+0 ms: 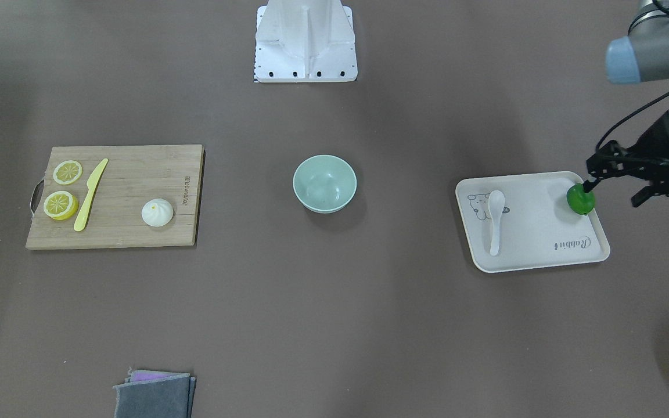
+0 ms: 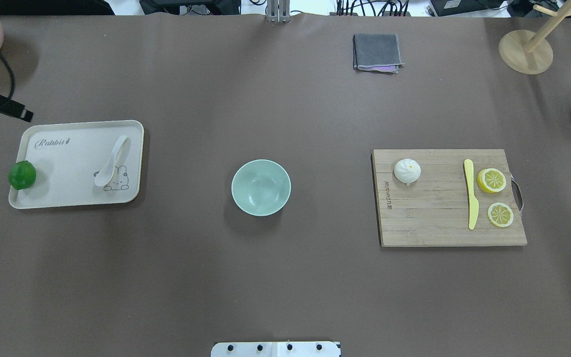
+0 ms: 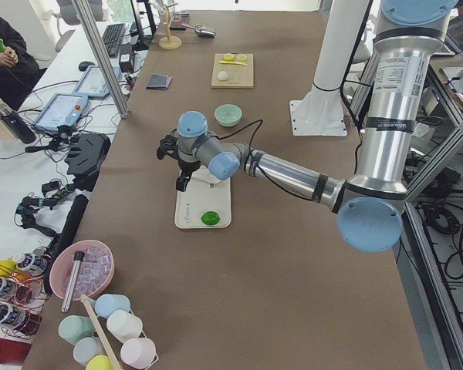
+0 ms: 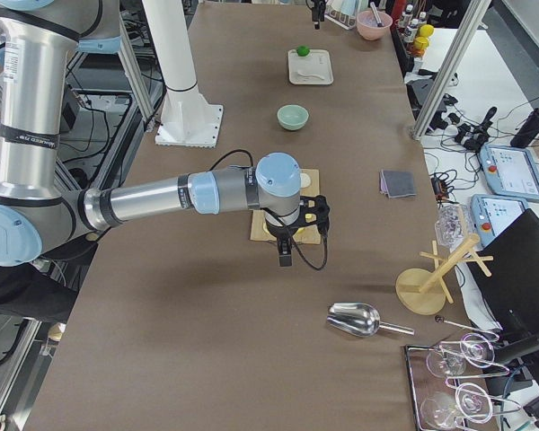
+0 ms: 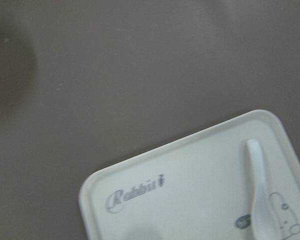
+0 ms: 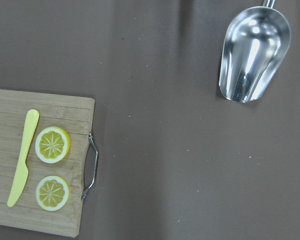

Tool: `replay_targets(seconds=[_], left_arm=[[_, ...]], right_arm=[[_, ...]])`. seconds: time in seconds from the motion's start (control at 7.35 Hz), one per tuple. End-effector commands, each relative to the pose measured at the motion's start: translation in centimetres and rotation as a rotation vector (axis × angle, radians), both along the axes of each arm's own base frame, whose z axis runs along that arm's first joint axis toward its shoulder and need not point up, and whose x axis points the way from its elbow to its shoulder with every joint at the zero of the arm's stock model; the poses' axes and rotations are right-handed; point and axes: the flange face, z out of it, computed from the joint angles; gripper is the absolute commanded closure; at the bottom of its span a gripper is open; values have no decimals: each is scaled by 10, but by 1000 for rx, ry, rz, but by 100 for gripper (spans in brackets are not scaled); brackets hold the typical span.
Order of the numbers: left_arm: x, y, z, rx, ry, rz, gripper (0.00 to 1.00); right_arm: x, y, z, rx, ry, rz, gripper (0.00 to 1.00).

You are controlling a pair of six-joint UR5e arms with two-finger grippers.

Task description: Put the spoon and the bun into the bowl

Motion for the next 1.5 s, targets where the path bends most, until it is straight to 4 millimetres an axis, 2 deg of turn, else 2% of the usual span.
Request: replay_targets(seconds=[0.0, 0.14, 0.27, 0.68, 0.82, 0.95, 1.09, 1.36], left_arm=[[94, 4, -38, 35, -34, -9, 2], [114, 11, -38, 14, -42, -26, 2], [117, 11, -30, 2, -54, -25, 2], [152, 22, 0, -22, -110, 8, 2], [159, 18, 10, -30, -128, 7, 2], [170, 13, 10, -33, -131, 13, 2], [175, 8, 16, -43, -140, 14, 3], [178, 9, 20, -48, -145, 20, 4]], right_arm=[[-17, -13, -15, 33, -52, -41, 0], [-30, -18, -19, 40, -53, -70, 0], [-41, -30, -27, 27, -55, -65, 0], [-84, -49, -58, -40, -63, -50, 0], [-100, -54, -67, -35, -62, -70, 0], [-114, -59, -75, -23, -52, -86, 0], [-128, -61, -81, -10, -47, -110, 0], [-140, -60, -83, -6, -47, -136, 0]])
